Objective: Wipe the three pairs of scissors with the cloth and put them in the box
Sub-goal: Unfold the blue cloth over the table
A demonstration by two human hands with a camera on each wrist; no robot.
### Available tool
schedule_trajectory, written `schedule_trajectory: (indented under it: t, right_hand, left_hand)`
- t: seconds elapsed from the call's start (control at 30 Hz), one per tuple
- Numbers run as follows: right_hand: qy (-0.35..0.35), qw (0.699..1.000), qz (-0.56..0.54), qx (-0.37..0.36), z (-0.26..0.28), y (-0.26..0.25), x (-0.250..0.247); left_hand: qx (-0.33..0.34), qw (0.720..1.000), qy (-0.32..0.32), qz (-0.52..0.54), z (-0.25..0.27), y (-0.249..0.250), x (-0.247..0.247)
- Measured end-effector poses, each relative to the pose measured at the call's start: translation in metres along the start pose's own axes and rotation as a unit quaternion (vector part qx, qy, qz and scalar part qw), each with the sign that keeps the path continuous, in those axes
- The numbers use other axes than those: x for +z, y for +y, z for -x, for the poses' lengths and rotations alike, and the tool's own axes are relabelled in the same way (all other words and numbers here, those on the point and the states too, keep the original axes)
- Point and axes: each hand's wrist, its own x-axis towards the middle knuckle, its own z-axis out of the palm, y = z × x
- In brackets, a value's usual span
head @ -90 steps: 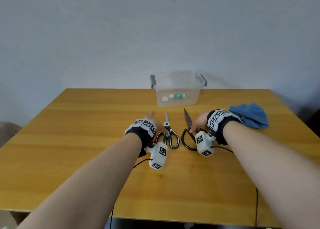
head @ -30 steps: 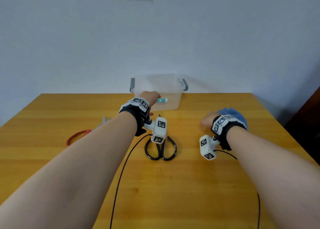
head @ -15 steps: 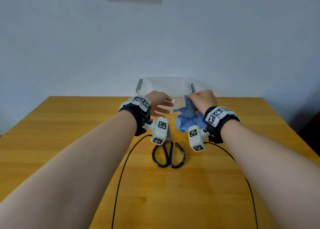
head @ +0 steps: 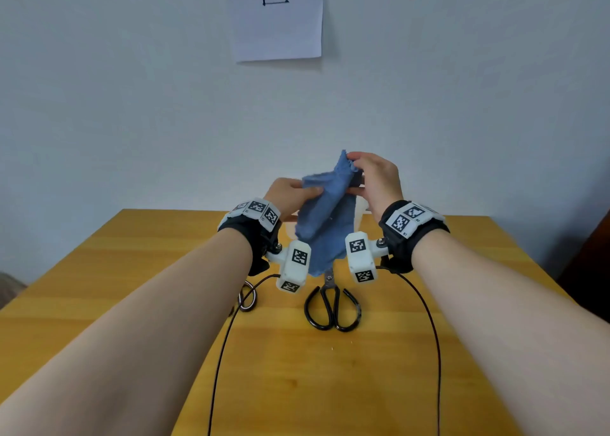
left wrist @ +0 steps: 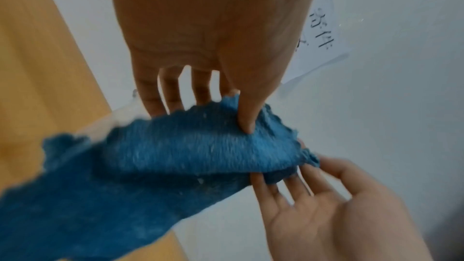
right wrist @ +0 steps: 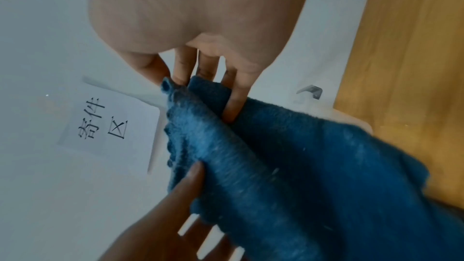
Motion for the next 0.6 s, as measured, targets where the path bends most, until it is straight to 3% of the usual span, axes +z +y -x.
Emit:
schedule_trajectory:
  t: [0.13,0.3,0.4,0.5,0.6]
  right_hand:
    - [0.032,0.998,0.061,-0.014,-0.002,-0.008,0.003]
    - [0.028,0.996,0.075,0.041,0.001,-0.013,-0.004]
    - [-0.047,0.996,0.042,0.07,0.013,-0.011,-0.004]
    - [-0.134,0.983,0.033,0.119,0.024,0.003,-0.01]
    - [-0.218,0.951,0.124,0.18,0.034,0.008,-0.015]
  left_hand:
    - [0.059,0.995,0.079,0.028,0.002,0.018,-0.019]
    - [0.111,0.983,0.14,0.047,0.012,0.036,-0.038]
    - [0.12,0.982,0.142,0.031,0.018,0.046,-0.045]
    - [0.097,0.989,0.104,0.028,0.021,0.054,-0.048]
    - [0.085,0.99,0.091,0.064,0.026,0.061,-0.05]
